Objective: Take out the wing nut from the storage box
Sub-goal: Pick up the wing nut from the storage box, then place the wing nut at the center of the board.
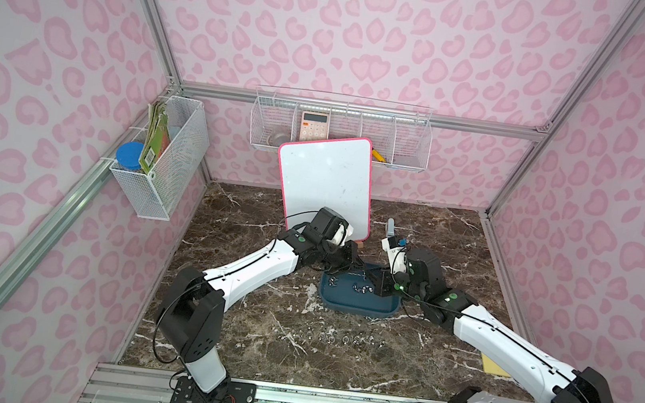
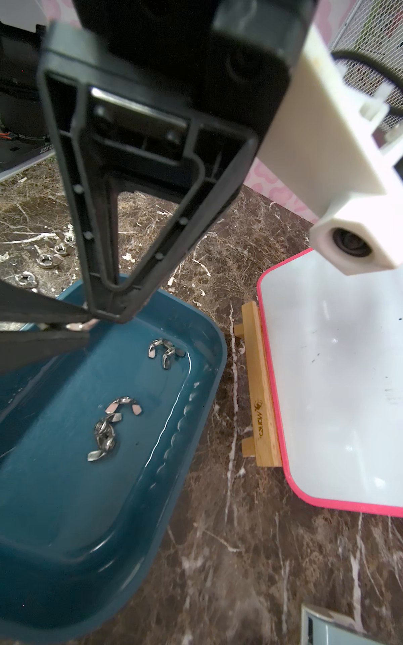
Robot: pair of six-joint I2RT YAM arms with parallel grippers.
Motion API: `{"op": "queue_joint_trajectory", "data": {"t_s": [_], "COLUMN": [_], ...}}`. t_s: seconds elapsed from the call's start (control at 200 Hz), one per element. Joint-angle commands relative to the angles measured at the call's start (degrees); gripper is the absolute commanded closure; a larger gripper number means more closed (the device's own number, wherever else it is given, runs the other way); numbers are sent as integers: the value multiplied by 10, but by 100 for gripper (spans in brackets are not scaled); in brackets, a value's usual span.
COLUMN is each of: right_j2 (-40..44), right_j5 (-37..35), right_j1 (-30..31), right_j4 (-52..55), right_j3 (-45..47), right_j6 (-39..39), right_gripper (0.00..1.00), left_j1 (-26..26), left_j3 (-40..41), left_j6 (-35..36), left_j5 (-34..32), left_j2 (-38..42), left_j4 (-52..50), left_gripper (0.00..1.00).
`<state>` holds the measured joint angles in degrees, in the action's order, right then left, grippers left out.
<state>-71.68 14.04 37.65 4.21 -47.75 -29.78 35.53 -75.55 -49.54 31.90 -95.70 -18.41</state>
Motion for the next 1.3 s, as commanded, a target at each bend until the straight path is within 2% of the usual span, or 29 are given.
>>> {"op": "queue_joint_trajectory", "data": {"t_s": [0.0,0.08,0.19,0.33,0.61,0.845,1.025,1.295], "right_j2": [-1,0,6,18,6,-28,-59,-79], "right_j5": [-1,-6,-12,-29,-30,-17,-13,-11], "right_j1": [1,-3,-11,-16,-14,-6,6,14], "right_j4": [-27,-23,-17,-16,-15,-29,-28,-19], "right_j3": [-3,0,9,22,25,12,-13,-34], "right_j6": [1,-1,-3,1,5,12,20,28], "right_gripper": [79,67,44,23,2,1,1,1], "left_j1": [1,0,-6,-19,-25,-25,-25,-27], "left_j3": [0,0,4,20,65,142,190,229], "left_j6": [2,6,14,25,65,56,35,22], "left_j5": [6,0,-15,-38,-158,-243,-294,-295], "left_j2": [4,6,14,32,86,142,153,119], "left_j4": [0,-10,-31,-65,-213,-301,-350,-333], "left_gripper": [100,100,100,100,100,100,100,100]}}
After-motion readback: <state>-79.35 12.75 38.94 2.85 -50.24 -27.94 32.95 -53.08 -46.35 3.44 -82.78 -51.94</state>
